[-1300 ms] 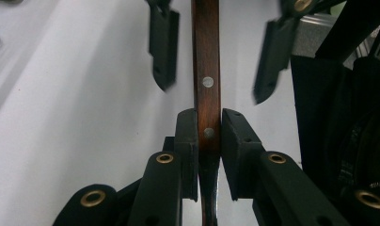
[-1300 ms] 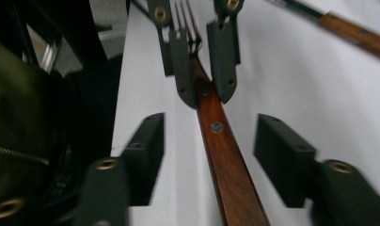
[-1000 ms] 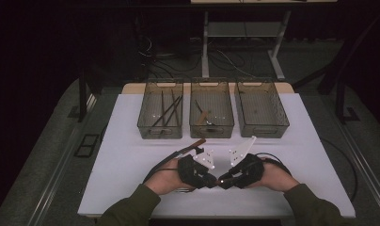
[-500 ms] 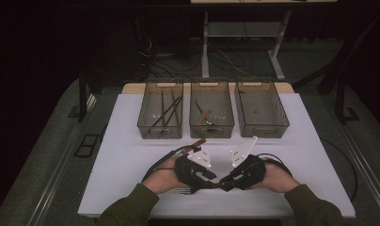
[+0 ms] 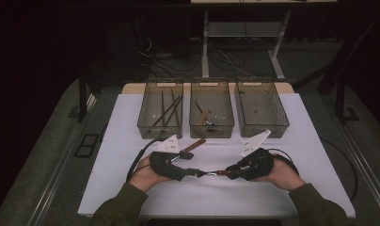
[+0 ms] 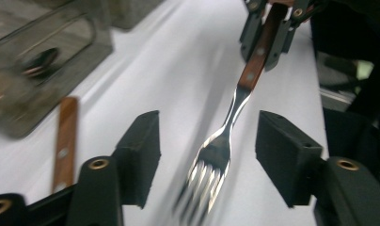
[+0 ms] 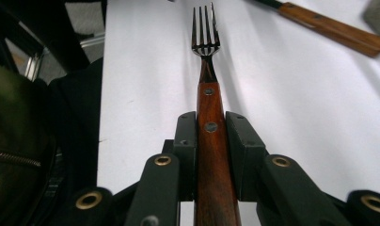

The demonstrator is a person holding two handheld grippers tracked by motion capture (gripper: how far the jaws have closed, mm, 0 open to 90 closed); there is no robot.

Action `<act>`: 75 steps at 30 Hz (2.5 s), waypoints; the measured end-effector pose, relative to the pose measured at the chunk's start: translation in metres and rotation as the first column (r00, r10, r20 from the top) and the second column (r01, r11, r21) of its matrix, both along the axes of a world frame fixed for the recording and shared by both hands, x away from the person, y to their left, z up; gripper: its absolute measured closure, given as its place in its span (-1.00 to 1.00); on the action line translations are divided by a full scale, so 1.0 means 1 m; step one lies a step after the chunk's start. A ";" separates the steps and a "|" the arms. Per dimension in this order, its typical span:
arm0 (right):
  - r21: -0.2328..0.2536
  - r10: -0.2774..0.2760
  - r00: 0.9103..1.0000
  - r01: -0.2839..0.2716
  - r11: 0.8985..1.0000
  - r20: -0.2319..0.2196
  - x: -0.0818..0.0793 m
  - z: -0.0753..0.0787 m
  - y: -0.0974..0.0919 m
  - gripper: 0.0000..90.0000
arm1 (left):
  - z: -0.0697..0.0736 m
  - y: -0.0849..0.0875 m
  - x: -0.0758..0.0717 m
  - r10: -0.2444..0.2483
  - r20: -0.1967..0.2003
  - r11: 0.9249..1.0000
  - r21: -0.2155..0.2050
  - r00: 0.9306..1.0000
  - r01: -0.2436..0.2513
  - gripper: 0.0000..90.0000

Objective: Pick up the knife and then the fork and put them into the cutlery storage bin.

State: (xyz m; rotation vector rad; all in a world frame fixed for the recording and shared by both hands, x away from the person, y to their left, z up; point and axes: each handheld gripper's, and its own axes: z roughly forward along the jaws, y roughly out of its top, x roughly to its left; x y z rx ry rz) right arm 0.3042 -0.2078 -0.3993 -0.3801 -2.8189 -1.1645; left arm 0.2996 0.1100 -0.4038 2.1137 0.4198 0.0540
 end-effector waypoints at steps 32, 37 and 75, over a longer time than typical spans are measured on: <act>0.144 -0.332 0.943 0.326 0.934 0.020 0.021 0.032 -0.052 0.67 | -0.034 0.040 -0.019 0.316 -0.005 0.949 0.001 0.949 -0.316 -1.00; 0.186 -0.384 0.923 0.372 0.909 0.028 0.027 0.041 -0.064 0.67 | -0.032 0.039 -0.020 0.311 0.020 0.951 0.001 0.950 -0.311 -1.00; 0.163 -0.788 0.614 0.774 0.612 0.041 0.117 0.063 -0.124 0.67 | -0.031 0.035 -0.022 0.305 0.042 0.951 0.045 0.951 -0.307 -0.99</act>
